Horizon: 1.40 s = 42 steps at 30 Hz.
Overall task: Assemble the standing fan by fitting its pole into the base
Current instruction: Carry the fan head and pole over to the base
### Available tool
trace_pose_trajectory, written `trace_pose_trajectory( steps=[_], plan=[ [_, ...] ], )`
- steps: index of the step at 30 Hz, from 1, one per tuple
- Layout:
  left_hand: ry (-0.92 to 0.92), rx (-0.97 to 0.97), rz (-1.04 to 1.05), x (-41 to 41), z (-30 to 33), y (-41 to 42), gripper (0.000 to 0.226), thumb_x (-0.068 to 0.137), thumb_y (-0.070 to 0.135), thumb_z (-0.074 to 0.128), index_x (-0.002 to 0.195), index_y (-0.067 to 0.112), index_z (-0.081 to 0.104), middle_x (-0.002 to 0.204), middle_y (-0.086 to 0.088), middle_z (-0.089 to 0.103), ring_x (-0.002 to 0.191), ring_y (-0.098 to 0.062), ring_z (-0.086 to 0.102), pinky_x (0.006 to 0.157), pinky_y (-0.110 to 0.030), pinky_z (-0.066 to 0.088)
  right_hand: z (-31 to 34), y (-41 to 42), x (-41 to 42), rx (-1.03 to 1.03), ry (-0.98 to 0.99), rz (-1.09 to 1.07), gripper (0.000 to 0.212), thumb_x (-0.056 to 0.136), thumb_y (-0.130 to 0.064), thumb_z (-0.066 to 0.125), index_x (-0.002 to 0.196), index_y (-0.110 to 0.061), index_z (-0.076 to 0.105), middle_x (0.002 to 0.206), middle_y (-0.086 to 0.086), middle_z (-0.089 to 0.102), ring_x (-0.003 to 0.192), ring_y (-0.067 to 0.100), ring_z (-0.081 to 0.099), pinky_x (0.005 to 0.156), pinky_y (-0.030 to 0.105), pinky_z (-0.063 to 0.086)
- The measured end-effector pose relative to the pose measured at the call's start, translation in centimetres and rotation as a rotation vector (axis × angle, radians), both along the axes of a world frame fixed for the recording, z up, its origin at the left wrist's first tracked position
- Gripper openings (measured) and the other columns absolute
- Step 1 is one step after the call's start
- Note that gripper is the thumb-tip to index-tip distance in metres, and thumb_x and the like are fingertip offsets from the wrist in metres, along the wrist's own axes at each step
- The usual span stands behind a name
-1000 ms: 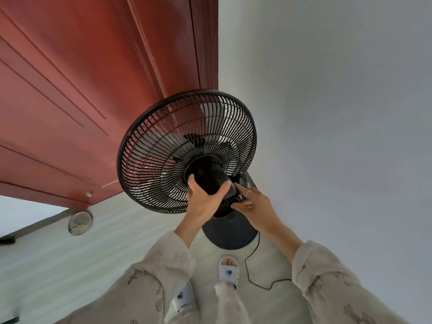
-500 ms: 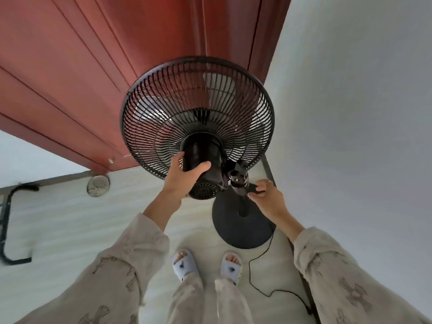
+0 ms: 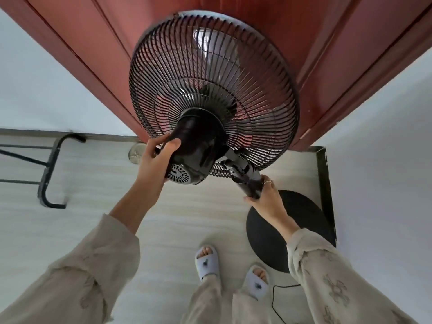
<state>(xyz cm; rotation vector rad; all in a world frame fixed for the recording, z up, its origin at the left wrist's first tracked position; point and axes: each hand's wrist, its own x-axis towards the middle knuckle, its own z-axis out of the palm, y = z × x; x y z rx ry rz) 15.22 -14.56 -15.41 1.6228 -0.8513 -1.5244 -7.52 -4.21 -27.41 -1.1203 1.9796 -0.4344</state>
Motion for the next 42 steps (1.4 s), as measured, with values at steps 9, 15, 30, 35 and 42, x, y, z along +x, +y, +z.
trace_pose_trajectory(
  steps=[9, 15, 30, 35, 42],
  plan=[
    [0.251, -0.125, 0.063, 6.8, -4.7, -1.1, 0.053, 0.082, 0.034, 0.064, 0.13, 0.023, 0.046, 0.124, -0.001, 0.061, 0.111, -0.021, 0.062, 0.084, -0.032, 0.055, -3.4, -6.7, 4.7, -0.04, 0.051, 0.03, 0.058, 0.063, -0.02, 0.078, 0.109, -0.007, 0.046, 0.105, 0.014, 0.065, 0.095, 0.032, 0.062, 0.081, 0.04, 0.053],
    [-0.032, 0.168, -0.104, 4.1, -10.2, 1.9, 0.047, 0.081, 0.033, 0.068, 0.122, 0.016, 0.054, 0.124, -0.003, 0.061, 0.115, -0.018, 0.056, 0.101, -0.039, 0.043, -5.0, -8.6, 8.2, -0.057, 0.068, 0.116, 0.057, 0.063, -0.022, 0.078, 0.109, -0.005, 0.047, 0.104, 0.017, 0.063, 0.095, 0.035, 0.061, 0.082, 0.044, 0.053],
    [0.096, 0.219, 0.266, 3.0, -16.9, 0.3, 0.015, 0.08, 0.023, 0.07, 0.093, 0.024, 0.061, 0.097, 0.006, 0.07, 0.099, -0.013, 0.064, 0.089, -0.031, 0.051, -12.4, -8.4, 6.9, 0.127, -0.009, 0.577, 0.08, 0.062, -0.031, 0.085, 0.124, -0.003, 0.043, 0.116, 0.016, 0.059, 0.108, 0.03, 0.057, 0.089, 0.037, 0.048],
    [0.114, 0.259, 0.373, 5.1, -17.5, 1.2, 0.022, 0.081, 0.027, 0.069, 0.1, 0.022, 0.06, 0.11, -0.003, 0.069, 0.107, -0.019, 0.064, 0.095, -0.036, 0.049, -13.7, -8.9, 8.8, 0.214, -0.003, 0.603, 0.057, 0.063, -0.021, 0.078, 0.107, -0.008, 0.045, 0.103, 0.013, 0.063, 0.093, 0.032, 0.063, 0.075, 0.036, 0.051],
    [0.096, 0.226, 0.475, 9.8, -14.7, 5.5, 0.029, 0.083, 0.027, 0.066, 0.108, 0.016, 0.059, 0.109, -0.004, 0.07, 0.101, -0.015, 0.067, 0.087, -0.029, 0.054, -10.3, -7.9, 13.0, 0.229, -0.006, 0.837, 0.056, 0.062, -0.022, 0.077, 0.106, -0.007, 0.047, 0.102, 0.014, 0.061, 0.094, 0.032, 0.062, 0.076, 0.04, 0.052]
  ],
)
